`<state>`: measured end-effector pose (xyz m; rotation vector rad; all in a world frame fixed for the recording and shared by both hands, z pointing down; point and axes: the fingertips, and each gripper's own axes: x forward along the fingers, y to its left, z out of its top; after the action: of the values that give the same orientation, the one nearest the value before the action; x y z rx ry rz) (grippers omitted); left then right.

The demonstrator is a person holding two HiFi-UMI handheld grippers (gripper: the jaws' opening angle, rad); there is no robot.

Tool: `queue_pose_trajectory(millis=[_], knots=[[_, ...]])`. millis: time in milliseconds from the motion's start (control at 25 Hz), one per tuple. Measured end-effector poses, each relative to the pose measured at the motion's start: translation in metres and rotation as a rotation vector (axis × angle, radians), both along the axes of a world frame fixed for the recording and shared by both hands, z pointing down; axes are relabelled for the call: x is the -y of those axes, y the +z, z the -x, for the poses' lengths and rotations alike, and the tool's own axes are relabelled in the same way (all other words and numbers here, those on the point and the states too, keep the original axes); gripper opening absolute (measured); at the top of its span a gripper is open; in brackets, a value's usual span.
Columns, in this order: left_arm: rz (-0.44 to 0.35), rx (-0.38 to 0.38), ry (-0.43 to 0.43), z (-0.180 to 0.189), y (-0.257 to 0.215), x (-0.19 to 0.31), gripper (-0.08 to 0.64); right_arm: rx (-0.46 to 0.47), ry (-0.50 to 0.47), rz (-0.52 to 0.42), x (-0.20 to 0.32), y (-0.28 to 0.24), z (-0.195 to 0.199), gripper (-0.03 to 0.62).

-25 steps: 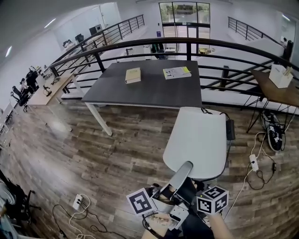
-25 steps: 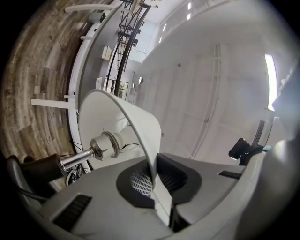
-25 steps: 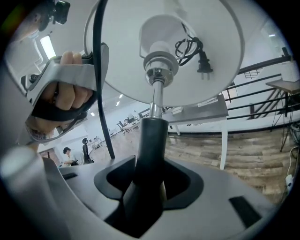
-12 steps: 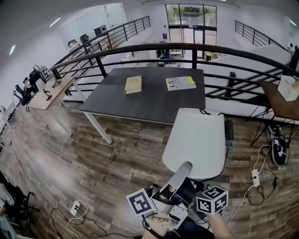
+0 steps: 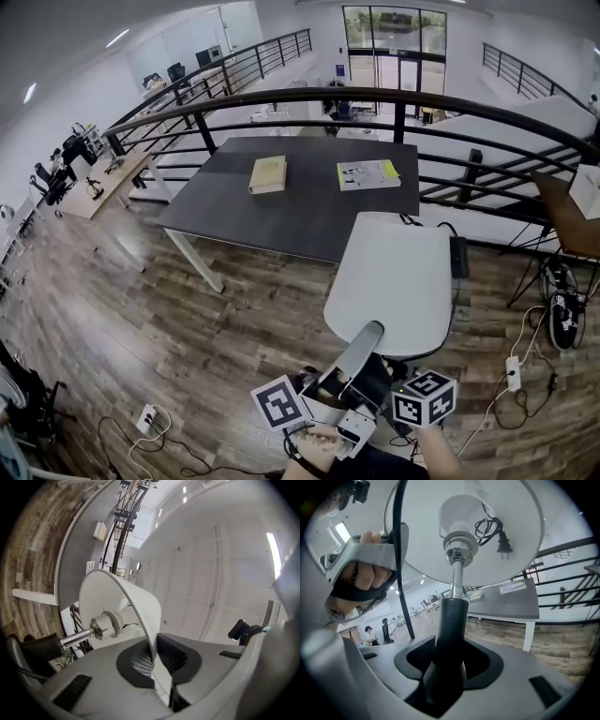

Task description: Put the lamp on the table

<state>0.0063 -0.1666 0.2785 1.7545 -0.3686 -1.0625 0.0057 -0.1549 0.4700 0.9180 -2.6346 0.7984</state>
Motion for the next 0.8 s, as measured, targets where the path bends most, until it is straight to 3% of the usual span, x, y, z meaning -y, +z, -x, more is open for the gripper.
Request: queue_pose_trajectory(millis=[480, 800], knots=[[0.031, 0.008, 0.015, -0.015, 0.006, 0.039, 0.017, 0.017, 0.012, 0.038, 0.031, 0.005, -0.010, 0.189], [0.034, 0.008, 0.048, -0.018, 0.013, 0.089, 0.017, 0.012, 0.040, 0.043, 0.080, 0.013, -0.013, 0.189]])
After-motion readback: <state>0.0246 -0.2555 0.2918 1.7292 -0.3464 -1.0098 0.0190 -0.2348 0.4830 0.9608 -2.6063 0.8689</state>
